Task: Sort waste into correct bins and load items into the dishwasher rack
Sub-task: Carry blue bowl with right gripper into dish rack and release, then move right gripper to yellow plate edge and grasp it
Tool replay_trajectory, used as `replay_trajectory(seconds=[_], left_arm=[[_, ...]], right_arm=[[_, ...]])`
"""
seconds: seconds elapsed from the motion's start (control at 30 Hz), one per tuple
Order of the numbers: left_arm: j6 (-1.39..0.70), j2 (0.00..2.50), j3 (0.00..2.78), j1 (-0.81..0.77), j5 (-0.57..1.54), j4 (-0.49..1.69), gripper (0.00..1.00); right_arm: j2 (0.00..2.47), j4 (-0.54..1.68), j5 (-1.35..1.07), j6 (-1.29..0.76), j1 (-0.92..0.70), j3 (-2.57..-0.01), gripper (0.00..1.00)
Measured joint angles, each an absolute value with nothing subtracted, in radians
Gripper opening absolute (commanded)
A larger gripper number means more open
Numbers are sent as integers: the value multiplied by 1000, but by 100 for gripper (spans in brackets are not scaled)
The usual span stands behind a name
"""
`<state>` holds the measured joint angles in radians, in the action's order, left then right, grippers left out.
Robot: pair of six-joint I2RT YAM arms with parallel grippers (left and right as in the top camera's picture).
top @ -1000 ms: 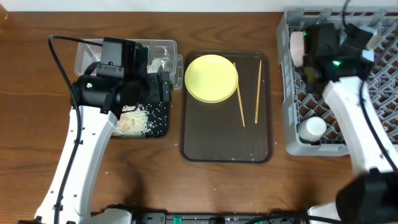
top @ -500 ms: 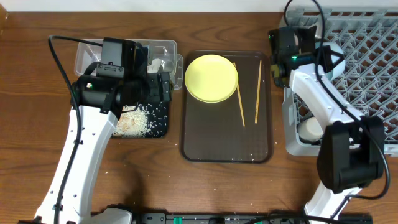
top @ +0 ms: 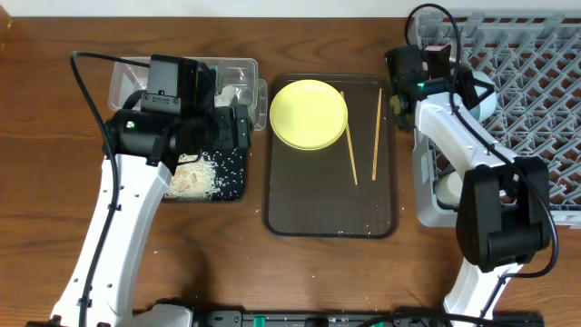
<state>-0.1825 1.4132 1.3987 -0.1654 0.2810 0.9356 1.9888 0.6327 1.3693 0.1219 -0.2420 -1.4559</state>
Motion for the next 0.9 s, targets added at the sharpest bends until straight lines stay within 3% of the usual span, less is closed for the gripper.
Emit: replay_trajectory(seconds=[0.2,0.57,0.77,0.9], left_arm=[[-183,1413,1399,-165,281,936,91],[-183,1413,1399,-165,281,936,91],[-183,1413,1399,-165,281,936,92],[-183,1413,1399,-165,281,936,92]], right_arm=[[1989,688,1351,126,-294,-1456,16],[1989,734,1146,138,-361,-1456,65],[1989,728,1106,136,-365,-1457,80],[1989,731,1018,138,-370,-1493,82]])
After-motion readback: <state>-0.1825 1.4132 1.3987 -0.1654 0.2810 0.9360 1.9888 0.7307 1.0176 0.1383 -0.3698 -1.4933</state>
